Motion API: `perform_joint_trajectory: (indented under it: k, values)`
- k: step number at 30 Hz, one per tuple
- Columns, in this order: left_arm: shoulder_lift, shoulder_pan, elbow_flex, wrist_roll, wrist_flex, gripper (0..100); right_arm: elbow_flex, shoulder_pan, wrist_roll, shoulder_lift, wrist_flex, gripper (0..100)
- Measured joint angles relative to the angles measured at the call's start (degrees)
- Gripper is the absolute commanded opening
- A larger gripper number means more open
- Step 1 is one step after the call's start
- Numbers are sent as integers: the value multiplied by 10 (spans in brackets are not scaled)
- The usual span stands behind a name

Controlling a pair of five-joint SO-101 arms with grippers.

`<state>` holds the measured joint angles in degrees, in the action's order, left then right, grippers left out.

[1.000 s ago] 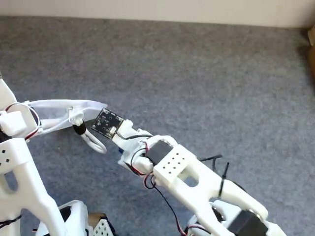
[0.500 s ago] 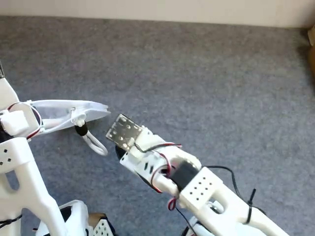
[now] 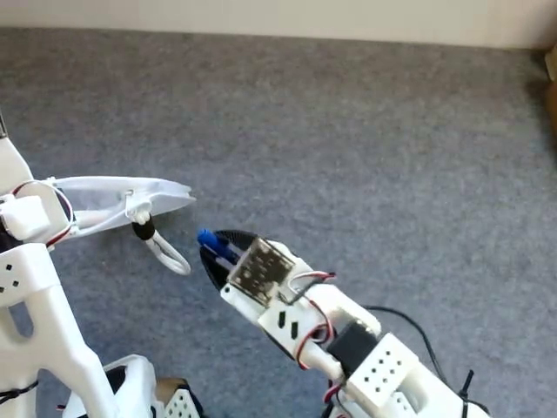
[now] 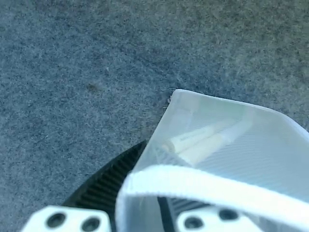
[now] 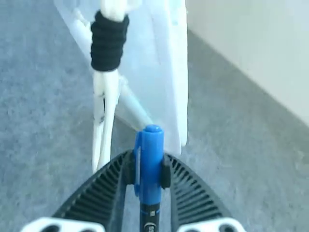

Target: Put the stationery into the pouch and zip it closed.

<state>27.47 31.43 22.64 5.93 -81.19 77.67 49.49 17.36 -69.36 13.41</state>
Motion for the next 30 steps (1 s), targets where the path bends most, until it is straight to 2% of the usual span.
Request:
perform_joint_trajectory:
  k: [13, 30]
  values:
    - [0, 0, 0, 0, 0, 8, 120, 30, 0, -119, -146, 5]
    - [0, 0, 0, 0, 0, 8, 180, 31, 0, -299, -153, 5]
